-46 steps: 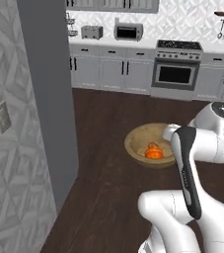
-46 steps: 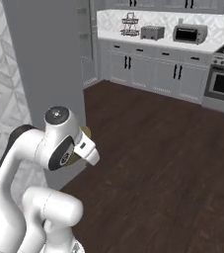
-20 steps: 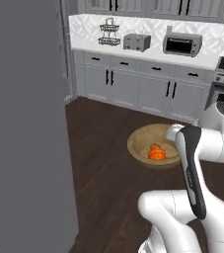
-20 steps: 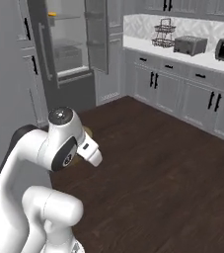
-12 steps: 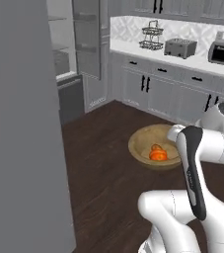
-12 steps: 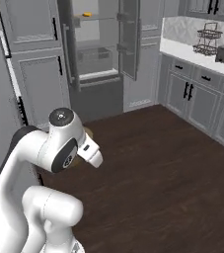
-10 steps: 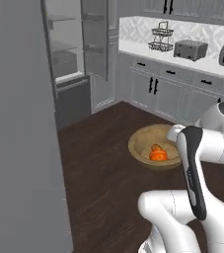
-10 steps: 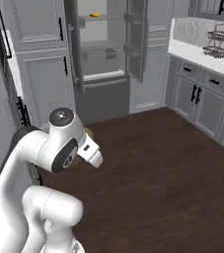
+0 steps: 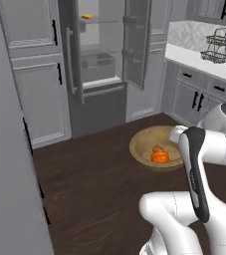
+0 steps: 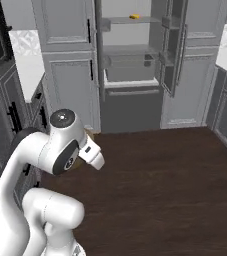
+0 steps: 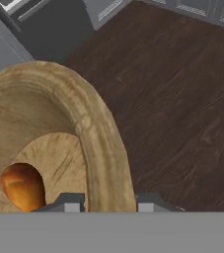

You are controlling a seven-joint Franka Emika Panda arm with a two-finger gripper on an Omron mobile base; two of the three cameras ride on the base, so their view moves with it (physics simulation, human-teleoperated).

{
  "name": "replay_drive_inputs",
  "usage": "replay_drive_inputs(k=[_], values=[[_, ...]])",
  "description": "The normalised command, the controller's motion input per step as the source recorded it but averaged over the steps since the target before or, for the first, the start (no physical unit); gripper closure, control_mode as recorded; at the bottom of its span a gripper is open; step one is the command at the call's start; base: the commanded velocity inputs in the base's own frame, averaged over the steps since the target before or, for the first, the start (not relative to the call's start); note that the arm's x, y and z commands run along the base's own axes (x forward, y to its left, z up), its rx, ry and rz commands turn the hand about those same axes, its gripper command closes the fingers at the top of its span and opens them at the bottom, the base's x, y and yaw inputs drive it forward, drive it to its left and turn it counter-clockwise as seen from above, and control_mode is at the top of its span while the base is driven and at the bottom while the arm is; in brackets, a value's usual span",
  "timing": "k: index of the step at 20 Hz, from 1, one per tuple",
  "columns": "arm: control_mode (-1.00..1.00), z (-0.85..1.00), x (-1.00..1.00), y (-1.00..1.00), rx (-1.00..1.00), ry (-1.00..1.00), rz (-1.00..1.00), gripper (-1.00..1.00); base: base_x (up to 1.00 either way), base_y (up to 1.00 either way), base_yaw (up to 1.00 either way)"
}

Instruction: Pick the chicken drumstick and squash from their plates and place them in the bowl. Then put the bowl in the fridge.

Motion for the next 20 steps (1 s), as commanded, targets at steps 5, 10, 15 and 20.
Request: replay_drive_inputs(k=[5, 10, 15, 20], values=[[1.0, 0.0, 0.0, 0.0, 0.0, 0.0, 0.0, 1.0, 1.0, -0.8, 0.51], [1.0, 0.0, 0.0, 0.0, 0.0, 0.0, 0.0, 1.0, 1.0, -0.85, 0.47], [1.0, 0.0, 0.0, 0.0, 0.0, 0.0, 0.0, 1.0, 0.94, -1.0, 0.29], [1.0, 0.0, 0.0, 0.0, 0.0, 0.0, 0.0, 1.0, 0.51, -0.8, 0.01]])
